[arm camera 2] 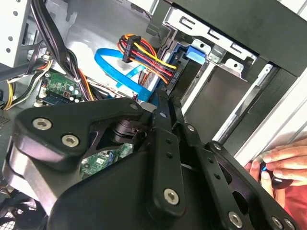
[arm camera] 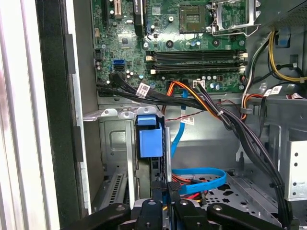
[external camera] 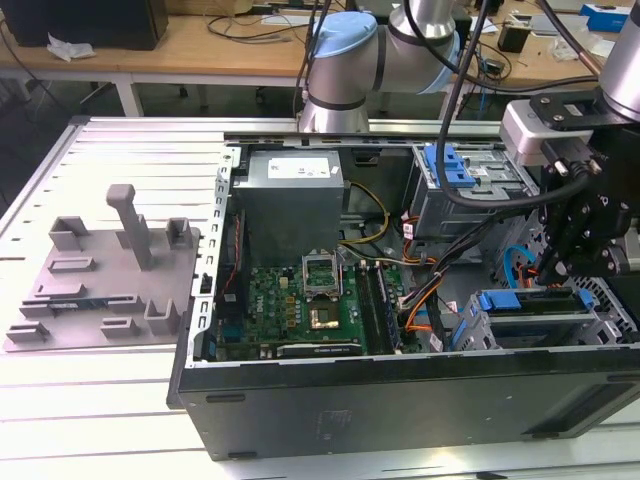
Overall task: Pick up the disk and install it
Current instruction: 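Insert the second disk wire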
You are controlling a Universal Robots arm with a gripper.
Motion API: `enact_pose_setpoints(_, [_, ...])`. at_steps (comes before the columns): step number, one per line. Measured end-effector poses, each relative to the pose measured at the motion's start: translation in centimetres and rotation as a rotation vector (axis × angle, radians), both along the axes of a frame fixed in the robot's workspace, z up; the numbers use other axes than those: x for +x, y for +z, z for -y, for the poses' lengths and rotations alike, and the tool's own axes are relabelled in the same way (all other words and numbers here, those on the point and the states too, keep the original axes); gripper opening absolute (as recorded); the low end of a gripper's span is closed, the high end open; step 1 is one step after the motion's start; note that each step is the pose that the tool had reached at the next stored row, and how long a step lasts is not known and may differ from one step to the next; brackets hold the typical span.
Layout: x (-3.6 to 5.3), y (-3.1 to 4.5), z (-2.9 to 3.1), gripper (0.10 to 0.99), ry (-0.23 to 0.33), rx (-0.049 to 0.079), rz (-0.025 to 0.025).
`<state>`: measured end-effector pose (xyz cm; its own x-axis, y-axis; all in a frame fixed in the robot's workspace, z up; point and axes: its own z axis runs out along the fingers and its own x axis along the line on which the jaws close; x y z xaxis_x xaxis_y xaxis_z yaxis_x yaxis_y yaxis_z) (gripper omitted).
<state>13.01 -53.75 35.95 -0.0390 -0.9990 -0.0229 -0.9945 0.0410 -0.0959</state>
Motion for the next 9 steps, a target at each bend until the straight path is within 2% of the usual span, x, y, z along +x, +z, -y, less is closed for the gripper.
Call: enact_pose_setpoints(9, [0.00,-0.31,0.14,0.165,0.000,0.000,0.0000])
